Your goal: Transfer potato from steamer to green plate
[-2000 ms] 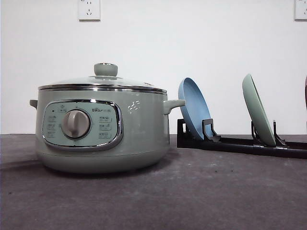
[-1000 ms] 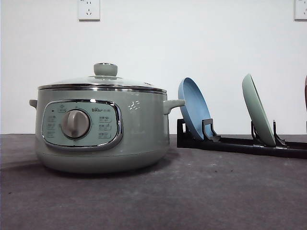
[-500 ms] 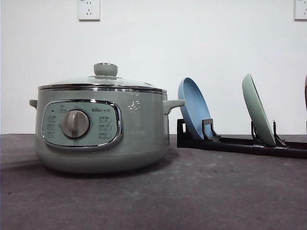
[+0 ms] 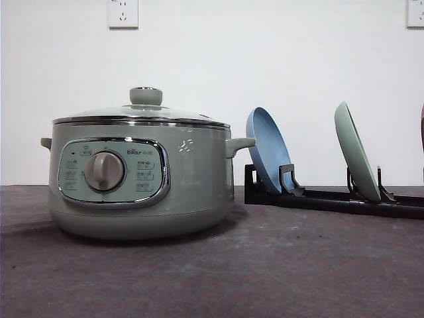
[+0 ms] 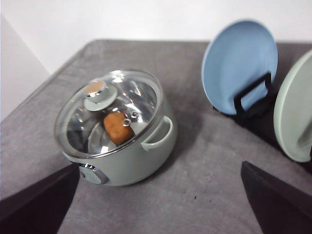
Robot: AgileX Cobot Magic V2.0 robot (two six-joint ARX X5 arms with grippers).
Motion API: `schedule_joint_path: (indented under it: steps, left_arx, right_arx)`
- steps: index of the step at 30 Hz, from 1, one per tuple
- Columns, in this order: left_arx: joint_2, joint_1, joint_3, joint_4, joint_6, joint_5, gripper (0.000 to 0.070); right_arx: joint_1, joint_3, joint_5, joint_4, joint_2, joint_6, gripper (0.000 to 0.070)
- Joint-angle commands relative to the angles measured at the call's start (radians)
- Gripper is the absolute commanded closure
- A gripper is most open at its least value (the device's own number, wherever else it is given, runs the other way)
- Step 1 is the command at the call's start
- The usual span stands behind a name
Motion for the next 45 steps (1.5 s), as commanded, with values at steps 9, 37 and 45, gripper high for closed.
schedule_joint_path:
  steps: [9, 37, 45]
  left_arx:
    - [0.007, -0.005, 0.024, -0.015, 0.0, 0.006, 0.0]
    - [0.008, -0.005, 0.024, -0.019, 0.0, 0.006, 0.0]
    - [0.008, -0.005, 0.024, -0.035, 0.003, 0.006, 0.0]
  right_arx:
    - [-0.014, 0.26, 0.028, 0.02, 0.423, 0.022, 0.0008]
    - [-0.151, 0.54, 0.002, 0.194, 0.981, 0.149, 0.0202]
    - [-0.151, 0.54, 0.012, 0.215, 1.003, 0.15, 0.0392]
